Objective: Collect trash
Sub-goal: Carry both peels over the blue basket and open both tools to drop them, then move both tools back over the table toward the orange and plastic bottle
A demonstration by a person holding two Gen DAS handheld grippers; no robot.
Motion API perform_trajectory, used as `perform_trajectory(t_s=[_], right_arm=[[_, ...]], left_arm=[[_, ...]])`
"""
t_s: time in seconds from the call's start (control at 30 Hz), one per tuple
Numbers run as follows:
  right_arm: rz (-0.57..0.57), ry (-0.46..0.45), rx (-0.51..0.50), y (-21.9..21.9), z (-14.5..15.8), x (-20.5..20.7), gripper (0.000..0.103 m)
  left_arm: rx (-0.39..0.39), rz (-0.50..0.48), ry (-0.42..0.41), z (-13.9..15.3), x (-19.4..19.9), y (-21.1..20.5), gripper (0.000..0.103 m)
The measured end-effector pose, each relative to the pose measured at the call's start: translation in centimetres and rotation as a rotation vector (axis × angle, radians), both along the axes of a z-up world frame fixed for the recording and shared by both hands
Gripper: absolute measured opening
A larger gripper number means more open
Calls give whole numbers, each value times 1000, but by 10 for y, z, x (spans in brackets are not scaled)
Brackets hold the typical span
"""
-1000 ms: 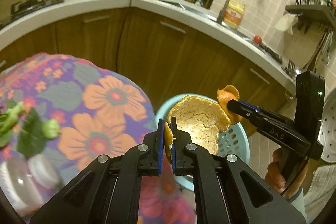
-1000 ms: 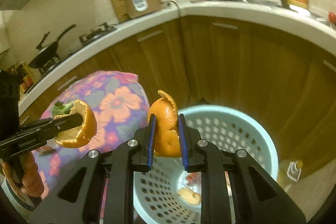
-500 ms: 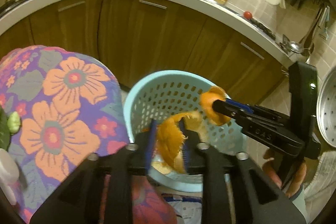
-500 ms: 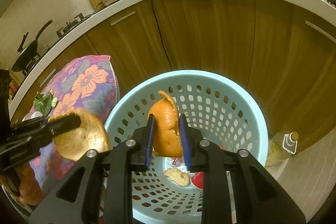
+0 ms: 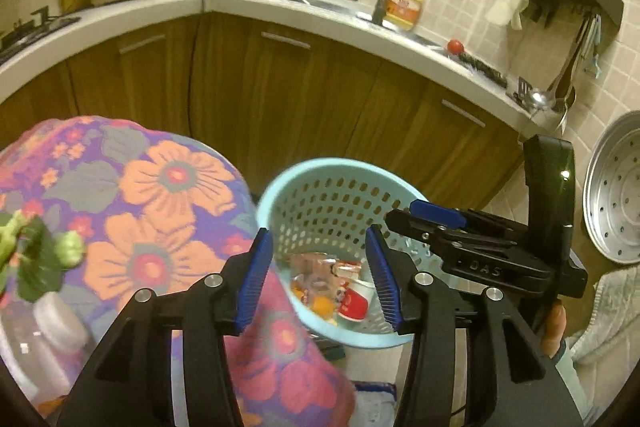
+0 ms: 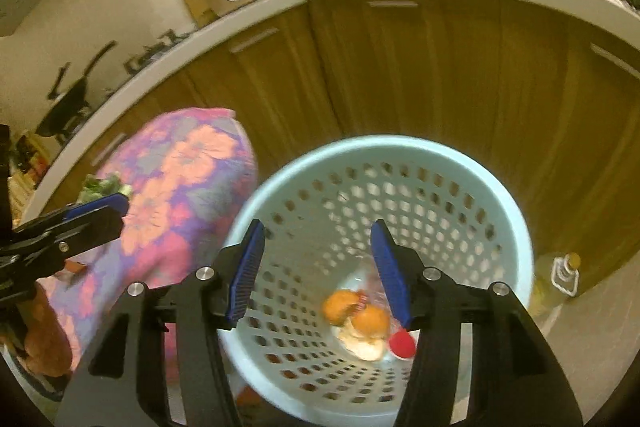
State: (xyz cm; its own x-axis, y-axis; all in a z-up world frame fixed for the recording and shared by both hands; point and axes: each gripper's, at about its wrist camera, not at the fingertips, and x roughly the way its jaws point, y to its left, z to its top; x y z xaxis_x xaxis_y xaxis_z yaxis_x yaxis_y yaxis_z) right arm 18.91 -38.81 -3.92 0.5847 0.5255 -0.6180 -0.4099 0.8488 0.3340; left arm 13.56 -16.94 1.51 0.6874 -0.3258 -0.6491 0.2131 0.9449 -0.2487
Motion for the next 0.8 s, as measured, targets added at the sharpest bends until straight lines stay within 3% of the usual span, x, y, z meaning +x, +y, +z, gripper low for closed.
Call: perform_trajectory(t_s=[0.37,0.63,0.8], right_arm=[[232,-93,8,98,50,-30,51],[376,-93,-35,180,51,-45,51],[431,-79,-59,219,45,-37,52]], left_arm=[[-2,99,-126,48,-59,72,54],[21,242,-186,69,-110,156,58],[49,351,-158,60,-128,217,60]])
